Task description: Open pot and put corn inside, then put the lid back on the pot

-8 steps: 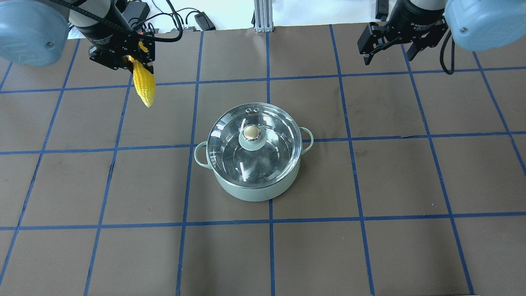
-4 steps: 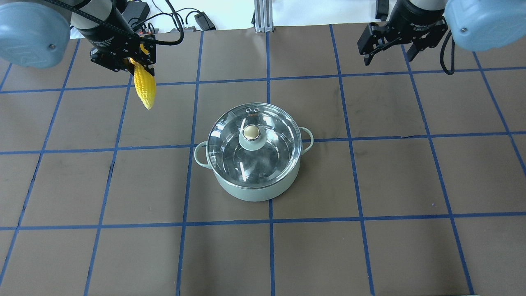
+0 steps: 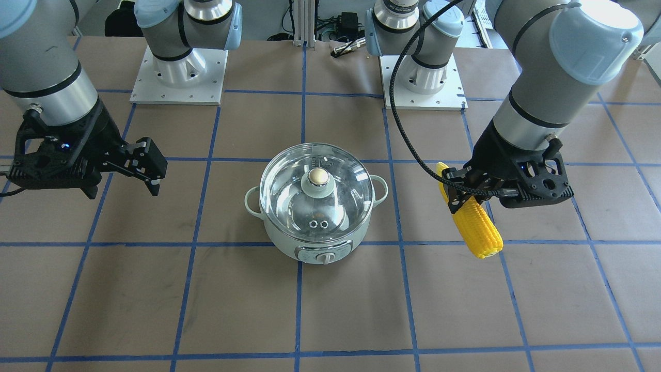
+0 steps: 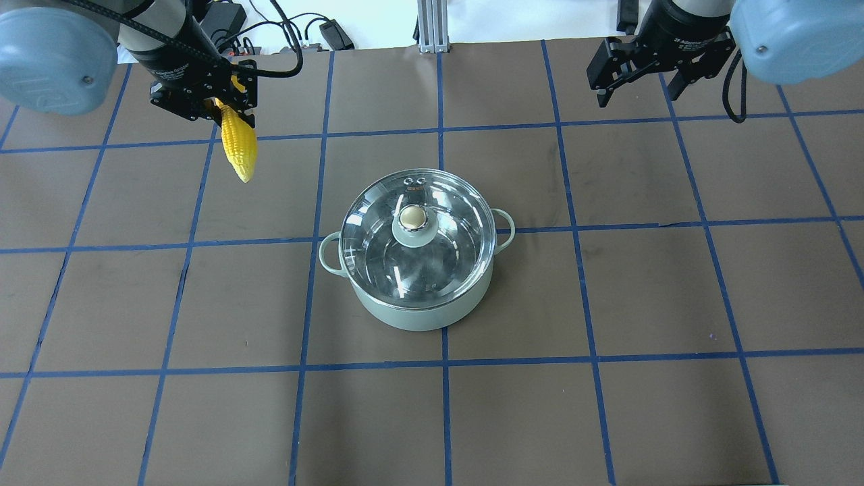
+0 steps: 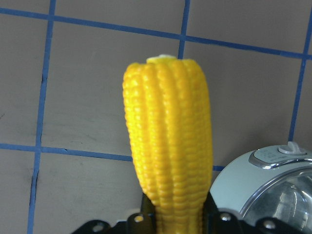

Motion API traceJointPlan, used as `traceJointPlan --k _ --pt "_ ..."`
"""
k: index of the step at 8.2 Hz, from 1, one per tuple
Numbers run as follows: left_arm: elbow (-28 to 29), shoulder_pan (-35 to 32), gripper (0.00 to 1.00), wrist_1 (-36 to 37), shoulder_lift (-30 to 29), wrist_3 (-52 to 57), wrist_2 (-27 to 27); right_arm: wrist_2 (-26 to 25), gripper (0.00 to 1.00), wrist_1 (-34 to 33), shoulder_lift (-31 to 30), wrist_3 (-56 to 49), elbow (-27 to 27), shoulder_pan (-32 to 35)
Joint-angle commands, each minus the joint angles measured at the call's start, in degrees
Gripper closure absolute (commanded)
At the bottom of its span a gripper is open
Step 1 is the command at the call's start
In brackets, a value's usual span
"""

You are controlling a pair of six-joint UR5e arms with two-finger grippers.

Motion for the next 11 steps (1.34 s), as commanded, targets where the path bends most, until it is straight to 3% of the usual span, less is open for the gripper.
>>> traceJointPlan --k 1,11 --pt "-0.05 0.0 1.0 0.0 0.0 0.03 0.03 0.06 0.0 -0.05 -0.04 0.0 0.0 0.03" --pt "-0.05 0.09 1.0 0.0 0.0 1.53 0.03 -0.73 0.0 -0.5 -0.66 0.7 0.0 0.12"
